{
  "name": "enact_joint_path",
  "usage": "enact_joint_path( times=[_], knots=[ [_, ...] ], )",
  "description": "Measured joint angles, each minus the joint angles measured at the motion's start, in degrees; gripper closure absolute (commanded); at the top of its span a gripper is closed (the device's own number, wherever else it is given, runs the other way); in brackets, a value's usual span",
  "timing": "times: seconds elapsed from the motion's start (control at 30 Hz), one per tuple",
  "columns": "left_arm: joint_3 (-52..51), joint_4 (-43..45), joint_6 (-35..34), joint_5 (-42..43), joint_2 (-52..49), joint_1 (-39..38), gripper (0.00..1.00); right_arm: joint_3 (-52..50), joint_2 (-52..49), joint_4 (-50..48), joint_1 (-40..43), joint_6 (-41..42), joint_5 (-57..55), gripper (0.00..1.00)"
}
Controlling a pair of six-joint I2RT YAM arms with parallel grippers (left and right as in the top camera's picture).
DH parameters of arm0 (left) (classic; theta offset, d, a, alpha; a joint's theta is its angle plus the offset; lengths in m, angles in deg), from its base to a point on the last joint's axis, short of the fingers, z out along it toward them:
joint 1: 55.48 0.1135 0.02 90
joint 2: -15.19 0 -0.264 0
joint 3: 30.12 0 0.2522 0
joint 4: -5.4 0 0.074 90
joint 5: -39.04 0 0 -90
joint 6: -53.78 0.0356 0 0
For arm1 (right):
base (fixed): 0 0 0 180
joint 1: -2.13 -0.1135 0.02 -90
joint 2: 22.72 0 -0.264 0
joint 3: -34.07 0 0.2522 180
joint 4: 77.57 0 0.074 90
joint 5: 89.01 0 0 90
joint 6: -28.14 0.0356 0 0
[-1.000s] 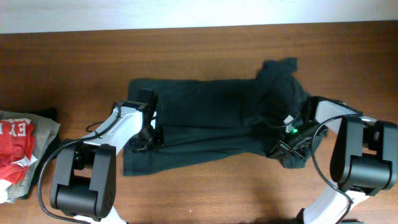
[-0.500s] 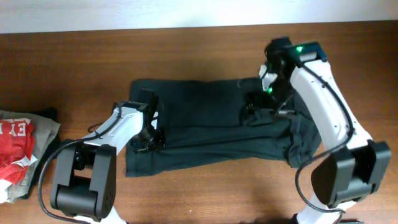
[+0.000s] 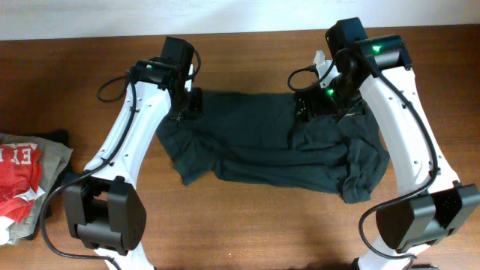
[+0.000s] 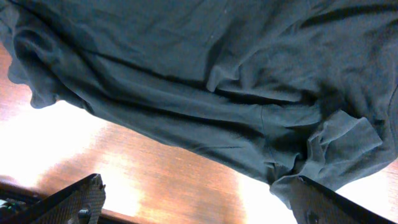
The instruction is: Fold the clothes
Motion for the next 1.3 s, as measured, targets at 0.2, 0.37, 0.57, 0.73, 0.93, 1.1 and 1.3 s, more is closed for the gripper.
enact_joint_path(
  times=[0.2,0.37,0.57,0.73,0.93,1.1,1.3],
  knots=[
    [-20.9,0.1,0.7,2.6,0.3,0.0,1.0,0.1,0.0,0.7,0.0,0.0,0.0,0.01],
    [-33.1,5.8,0.7,5.4,0.1,0.1,1.0,0.1,-0.2,0.6,0.0,0.0,0.0,0.01],
    [-33.6,8.1,0.6,5.6,2.0,0.0,1.0,0.1,-0.2,0.9,0.0,0.0,0.0,0.01],
    [-33.4,5.0,0.6,5.6,13.1,0.0,1.0,0.1,-0.2,1.1,0.0,0.0,0.0,0.01],
    [-33.4,13.0,0.4,5.6,10.3,0.0,1.0,0.1,-0.2,1.5,0.0,-0.1,0.0,0.01],
    [-33.2,13.7,0.4,5.9,1.7,0.0,1.0,0.1,-0.2,1.7,0.0,-0.2,0.0,0.01],
    [-32.9,3.9,-0.7,-0.1,0.5,11.1,1.0,0.1,-0.2,1.8,0.0,-0.2,0.0,0.01]
  ],
)
